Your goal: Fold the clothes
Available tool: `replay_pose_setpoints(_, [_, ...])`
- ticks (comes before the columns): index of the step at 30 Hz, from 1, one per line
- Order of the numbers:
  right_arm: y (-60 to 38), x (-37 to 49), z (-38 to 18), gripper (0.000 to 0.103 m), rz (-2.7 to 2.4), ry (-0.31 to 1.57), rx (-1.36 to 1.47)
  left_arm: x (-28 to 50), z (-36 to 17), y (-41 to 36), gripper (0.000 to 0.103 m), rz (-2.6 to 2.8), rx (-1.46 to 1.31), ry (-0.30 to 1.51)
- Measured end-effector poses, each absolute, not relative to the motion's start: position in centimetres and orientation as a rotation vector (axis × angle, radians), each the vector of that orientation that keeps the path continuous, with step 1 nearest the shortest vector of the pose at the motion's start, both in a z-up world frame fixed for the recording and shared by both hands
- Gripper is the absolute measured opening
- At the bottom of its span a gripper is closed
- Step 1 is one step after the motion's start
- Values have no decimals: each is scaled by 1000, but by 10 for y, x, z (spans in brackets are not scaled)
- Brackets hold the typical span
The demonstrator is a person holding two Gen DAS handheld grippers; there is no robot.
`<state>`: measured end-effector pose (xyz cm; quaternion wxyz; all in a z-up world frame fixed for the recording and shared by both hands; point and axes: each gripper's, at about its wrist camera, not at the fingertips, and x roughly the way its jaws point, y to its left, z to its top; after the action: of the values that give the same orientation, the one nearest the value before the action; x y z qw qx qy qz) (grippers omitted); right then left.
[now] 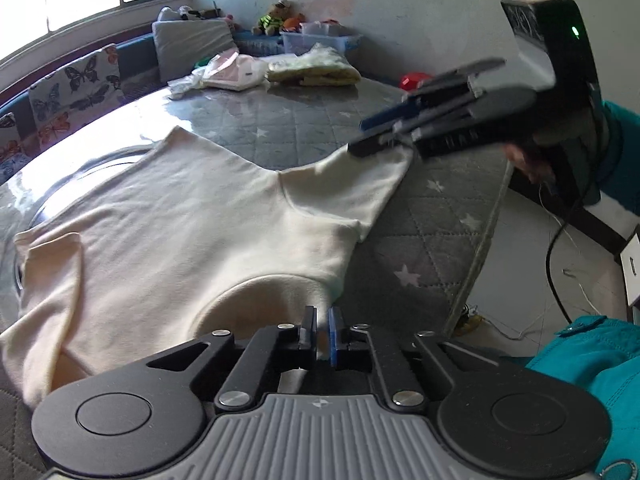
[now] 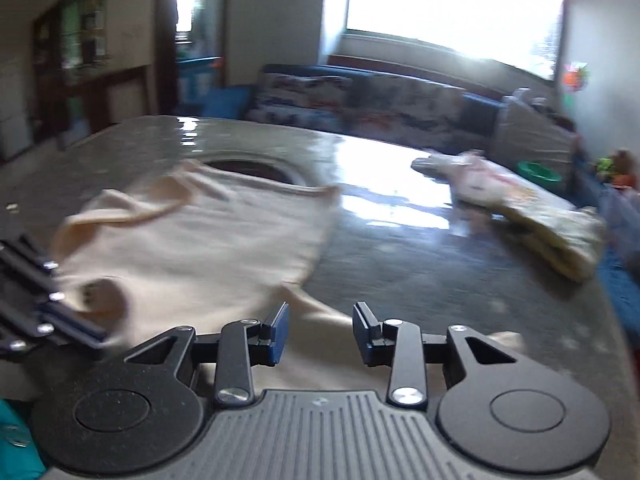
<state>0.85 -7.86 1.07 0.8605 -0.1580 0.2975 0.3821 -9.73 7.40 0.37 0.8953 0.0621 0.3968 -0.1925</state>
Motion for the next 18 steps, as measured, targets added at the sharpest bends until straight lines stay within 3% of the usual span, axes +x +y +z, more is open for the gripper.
replay_pose_setpoints(9, [-25,-38,4,33,1099,634,-418,-102,-4,89,11,-280,237,825])
replay_pose_setpoints(13, [-11,-55,-3,33,1172,644,-458,-103,-11,87,29,-281,277,834])
replay_pose_setpoints(17, [0,-63,-21,32,1186,687,-509,-103,-17,85,29,-275,319,840])
replay_pose_setpoints(18, [1,-64,-25,27,1177,691,-527,-104,-18,84,29,-273,330,841])
